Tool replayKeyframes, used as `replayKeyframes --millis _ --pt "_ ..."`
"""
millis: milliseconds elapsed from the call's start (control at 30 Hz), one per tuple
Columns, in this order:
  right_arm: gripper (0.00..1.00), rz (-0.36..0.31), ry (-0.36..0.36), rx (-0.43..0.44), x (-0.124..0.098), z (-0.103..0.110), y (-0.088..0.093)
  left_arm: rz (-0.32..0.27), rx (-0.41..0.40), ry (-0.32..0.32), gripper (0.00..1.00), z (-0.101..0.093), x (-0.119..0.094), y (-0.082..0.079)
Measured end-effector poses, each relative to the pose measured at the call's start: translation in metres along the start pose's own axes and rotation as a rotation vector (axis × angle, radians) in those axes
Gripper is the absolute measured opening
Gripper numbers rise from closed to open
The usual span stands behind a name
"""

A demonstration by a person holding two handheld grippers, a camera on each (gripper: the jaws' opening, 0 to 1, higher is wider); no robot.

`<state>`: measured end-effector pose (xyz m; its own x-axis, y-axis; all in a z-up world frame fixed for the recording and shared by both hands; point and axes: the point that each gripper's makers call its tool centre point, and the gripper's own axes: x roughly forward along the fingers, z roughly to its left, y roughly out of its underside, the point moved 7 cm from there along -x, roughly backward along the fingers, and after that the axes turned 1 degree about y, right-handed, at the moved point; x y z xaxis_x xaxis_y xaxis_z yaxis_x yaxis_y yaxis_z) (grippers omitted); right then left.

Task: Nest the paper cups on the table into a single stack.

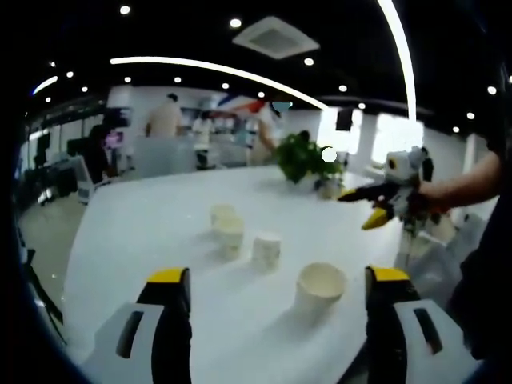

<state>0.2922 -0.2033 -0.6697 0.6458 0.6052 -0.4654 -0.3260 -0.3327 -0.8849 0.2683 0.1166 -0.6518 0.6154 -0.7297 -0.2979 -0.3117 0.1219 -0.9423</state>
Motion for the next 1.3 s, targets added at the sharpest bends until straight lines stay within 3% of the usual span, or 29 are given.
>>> replayKeyframes --millis 133,267,900,1233,1300 --pt "0.94 -0.001 0.072 0.002 -0.004 -0.009 0.007 0.003 0.004 0.001 0.88 -0.001 0.000 -0.001" --pt "1.00 -0.019 0.084 0.032 -0.008 -0.014 0.010 0.007 0.006 0.003 0.88 -0.002 0.001 0.000" --pt "1.00 -0.021 0.077 0.025 -0.008 -0.012 0.013 0.014 0.024 0.005 0.88 0.003 0.012 -0.002" --pt "0.99 -0.030 0.088 0.025 -0.004 -0.018 0.014 0.049 0.095 -0.005 0.88 0.016 0.040 -0.001" --pt "0.99 -0.032 0.089 0.034 -0.003 -0.018 0.015 0.046 0.079 -0.007 0.89 0.020 0.048 0.000"
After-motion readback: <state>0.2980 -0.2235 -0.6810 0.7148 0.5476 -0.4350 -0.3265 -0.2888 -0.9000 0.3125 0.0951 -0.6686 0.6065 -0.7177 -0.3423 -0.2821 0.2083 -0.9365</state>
